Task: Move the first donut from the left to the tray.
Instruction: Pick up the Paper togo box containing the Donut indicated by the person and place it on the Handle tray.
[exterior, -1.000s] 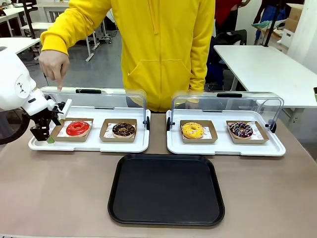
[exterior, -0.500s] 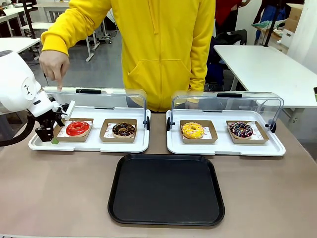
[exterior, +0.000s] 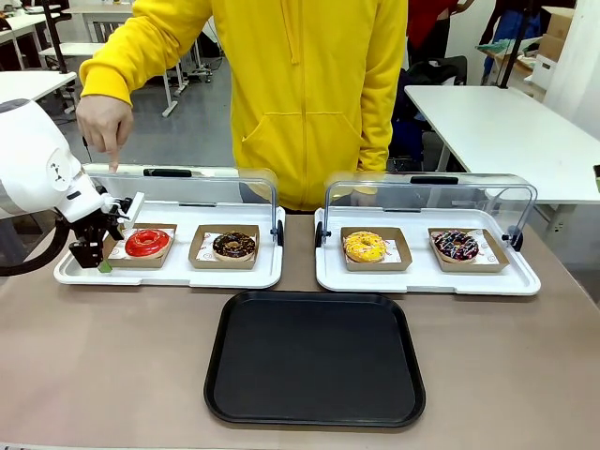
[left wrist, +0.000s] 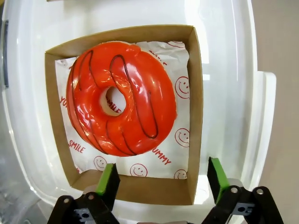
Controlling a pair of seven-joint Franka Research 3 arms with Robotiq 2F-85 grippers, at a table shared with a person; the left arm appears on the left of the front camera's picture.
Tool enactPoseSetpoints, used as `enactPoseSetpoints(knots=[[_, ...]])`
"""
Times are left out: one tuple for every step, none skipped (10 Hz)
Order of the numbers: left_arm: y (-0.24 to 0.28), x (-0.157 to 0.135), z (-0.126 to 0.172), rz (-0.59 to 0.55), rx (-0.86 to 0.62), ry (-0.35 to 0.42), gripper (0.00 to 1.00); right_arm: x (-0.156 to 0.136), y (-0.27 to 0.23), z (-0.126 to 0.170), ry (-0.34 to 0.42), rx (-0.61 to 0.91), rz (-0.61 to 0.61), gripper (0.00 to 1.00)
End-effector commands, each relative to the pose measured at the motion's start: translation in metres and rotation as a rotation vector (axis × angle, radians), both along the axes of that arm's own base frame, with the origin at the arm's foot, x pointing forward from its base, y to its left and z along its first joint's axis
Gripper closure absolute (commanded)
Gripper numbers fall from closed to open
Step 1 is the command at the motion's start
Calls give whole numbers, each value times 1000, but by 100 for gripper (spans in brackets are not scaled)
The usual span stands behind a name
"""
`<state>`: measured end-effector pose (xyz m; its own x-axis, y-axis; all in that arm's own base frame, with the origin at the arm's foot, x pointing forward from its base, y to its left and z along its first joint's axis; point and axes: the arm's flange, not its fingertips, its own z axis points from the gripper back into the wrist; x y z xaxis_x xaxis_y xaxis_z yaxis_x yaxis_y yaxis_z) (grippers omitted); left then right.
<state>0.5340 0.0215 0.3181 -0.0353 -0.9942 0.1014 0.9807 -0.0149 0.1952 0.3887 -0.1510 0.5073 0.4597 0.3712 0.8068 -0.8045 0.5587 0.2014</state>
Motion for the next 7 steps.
enactPoseSetpoints(knots=[[2,4,0,-5,16,-1,19,3,0,1,-32,16,10,0],[2,5,0,-8,20,6,34,3,0,1,-32,16,10,0],[2,5,0,-8,25,10,38,3,0,1,-32,16,10,0],[2,5,0,-8,33,12,53,3,0,1,-32,16,10,0],[3,5,0,-8,37,16,57,3,0,1,-32,16,10,0],[3,4,1,-11,33,26,72,3,0,1,-32,16,10,0],[3,4,1,-14,34,34,76,3,0,1,-32,16,10,0]])
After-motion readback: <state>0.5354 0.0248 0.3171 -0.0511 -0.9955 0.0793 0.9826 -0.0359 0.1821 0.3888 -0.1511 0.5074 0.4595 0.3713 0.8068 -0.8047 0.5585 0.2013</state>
